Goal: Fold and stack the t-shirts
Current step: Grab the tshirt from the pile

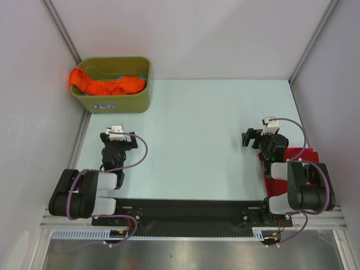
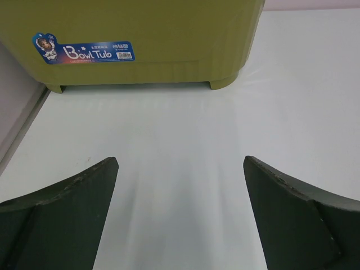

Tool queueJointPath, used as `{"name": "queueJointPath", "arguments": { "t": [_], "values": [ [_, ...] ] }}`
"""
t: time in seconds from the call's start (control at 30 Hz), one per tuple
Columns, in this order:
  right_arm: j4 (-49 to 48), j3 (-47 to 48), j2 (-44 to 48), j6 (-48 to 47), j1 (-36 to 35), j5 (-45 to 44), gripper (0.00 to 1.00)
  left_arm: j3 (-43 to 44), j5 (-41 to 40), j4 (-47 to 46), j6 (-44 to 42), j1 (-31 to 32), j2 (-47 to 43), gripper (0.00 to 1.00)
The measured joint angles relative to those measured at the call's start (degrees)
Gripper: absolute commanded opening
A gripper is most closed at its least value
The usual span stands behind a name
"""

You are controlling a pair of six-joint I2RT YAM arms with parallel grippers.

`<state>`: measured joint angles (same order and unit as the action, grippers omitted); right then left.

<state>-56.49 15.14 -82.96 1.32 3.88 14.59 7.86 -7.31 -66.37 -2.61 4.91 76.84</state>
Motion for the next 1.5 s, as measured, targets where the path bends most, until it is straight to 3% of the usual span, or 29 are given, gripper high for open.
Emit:
{"name": "queueJointPath", "arguments": {
  "t": [0.2,0.27,0.37,0.47,0.57,0.67,0.8,0.9,0.93,0.97,1.13,1.3,1.5],
  "values": [
    [21.18,13.68,12.02,0.20,0.35,-0.52,1.00,0.00,2.51,1.55,-1.18,-0.04,-1.25,1.00],
    [24.83,19.76,16.02,1.25,1.07,-0.02,1.00,0.79,6.93,8.37,-2.84,-0.04,-7.13,1.00],
    [27.34,28.09,19.74,4.50,3.30,2.62,1.00,8.61,14.05,23.37,-6.21,-0.04,-16.52,1.00],
    [24.57,31.19,21.66,11.63,6.40,6.21,1.00,27.41,13.33,39.85,-5.79,0.13,-16.04,1.00],
    [19.06,30.95,20.81,20.59,9.25,10.29,1.00,48.85,10.67,52.24,-3.67,-1.97,-8.46,1.00],
    [15.93,30.97,17.92,26.82,9.94,14.16,0.99,67.32,12.98,64.43,-3.21,-7.17,0.79,1.00],
    [20.00,32.96,14.32,28.61,6.40,17.31,0.98,103.03,13.44,87.10,-3.39,-12.31,23.91,0.91],
    [25.81,34.58,13.94,25.51,1.42,16.52,0.98,132.56,10.73,102.42,-3.72,-13.99,44.89,0.91],
    [27.76,35.17,13.94,23.98,-0.50,16.24,0.98,137.44,9.40,105.18,-3.96,-14.27,49.86,0.91],
    [29.14,35.63,13.94,22.88,-1.90,16.00,0.98,138.53,8.20,107.32,-4.15,-14.45,52.39,0.92],
    [33.97,36.92,13.94,19.19,-6.08,14.80,0.99,125.57,-0.79,112.87,-6.62,-14.93,57.13,0.95],
    [37.24,37.70,13.94,18.45,-7.06,14.45,0.99,127.08,-7.85,111.06,-9.86,-15.50,62.10,1.00],
    [41.07,40.52,13.94,17.33,-7.85,12.57,0.99,129.48,-10.32,108.78,-13.60,-16.13,63.45,1.00]
  ]
}}
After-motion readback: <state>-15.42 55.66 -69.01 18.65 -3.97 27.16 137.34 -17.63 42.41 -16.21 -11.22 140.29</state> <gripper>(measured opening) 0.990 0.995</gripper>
